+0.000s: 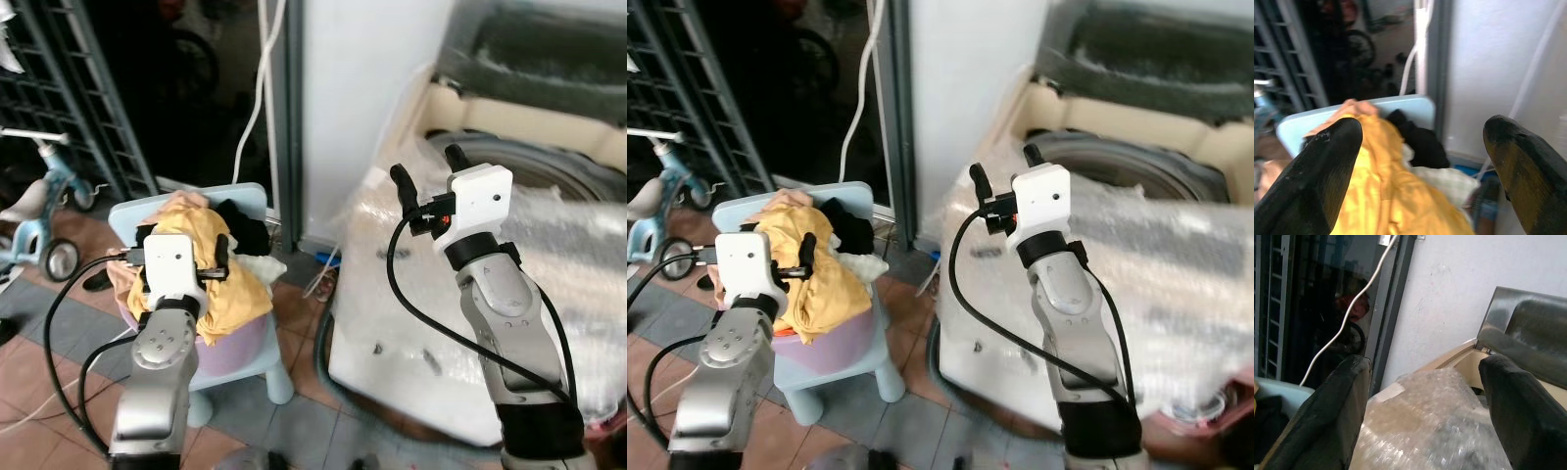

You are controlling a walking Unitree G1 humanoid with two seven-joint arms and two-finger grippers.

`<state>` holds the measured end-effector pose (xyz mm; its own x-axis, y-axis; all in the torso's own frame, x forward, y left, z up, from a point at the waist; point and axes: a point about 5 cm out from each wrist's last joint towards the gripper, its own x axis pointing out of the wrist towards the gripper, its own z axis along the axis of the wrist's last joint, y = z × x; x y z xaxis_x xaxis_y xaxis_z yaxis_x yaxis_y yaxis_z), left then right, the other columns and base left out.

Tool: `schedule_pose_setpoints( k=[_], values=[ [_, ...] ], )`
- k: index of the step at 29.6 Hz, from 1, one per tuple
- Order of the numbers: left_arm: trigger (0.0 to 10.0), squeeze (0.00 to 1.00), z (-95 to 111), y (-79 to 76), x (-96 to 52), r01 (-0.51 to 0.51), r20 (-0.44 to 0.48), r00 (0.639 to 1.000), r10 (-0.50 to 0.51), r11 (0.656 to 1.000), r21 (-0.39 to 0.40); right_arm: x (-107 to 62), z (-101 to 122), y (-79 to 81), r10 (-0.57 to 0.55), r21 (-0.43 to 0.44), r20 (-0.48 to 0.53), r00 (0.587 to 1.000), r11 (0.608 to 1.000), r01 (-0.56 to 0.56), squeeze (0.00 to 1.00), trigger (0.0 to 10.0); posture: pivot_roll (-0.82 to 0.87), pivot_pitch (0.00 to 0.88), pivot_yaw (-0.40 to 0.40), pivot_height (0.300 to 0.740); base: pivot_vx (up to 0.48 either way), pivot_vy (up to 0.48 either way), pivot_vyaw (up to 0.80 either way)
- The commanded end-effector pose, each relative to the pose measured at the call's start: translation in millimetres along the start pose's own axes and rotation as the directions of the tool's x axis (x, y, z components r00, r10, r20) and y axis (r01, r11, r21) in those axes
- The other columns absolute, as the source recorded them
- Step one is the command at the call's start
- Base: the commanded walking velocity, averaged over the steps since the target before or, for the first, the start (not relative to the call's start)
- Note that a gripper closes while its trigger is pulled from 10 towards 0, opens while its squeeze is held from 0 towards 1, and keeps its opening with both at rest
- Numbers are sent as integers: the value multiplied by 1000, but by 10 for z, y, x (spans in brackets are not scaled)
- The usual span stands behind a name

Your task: Clothes washing

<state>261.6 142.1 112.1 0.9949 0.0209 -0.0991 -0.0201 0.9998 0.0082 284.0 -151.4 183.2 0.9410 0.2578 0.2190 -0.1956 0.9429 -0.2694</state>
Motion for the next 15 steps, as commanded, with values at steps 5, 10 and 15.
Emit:
schedule_pose_setpoints(
  k=[5, 10, 15],
  values=[
    [10000, 0, 47, 113, -2, -23, 14, 1000, 23, 1000, 13, 9, 157, 130, 48, -47, 65, 997, 998, -45, 0, 10000, -42, 0, 26, 740, 0, 480, 0],
    [10000, 0, 40, 164, -35, -44, 45, 998, 42, 998, 40, -25, 49, 83, 17, -10, -6, 1000, 1000, -17, 0, 10000, -42, 0, 28, 740, 0, 473, 0],
    [10000, 0, 64, 171, -66, -43, 79, 996, 39, 998, 48, -25, 2, 84, 0, -37, -50, 999, 999, -2, 0, 10000, -42, 0, 27, 740, 0, 89, 0]
  ],
)
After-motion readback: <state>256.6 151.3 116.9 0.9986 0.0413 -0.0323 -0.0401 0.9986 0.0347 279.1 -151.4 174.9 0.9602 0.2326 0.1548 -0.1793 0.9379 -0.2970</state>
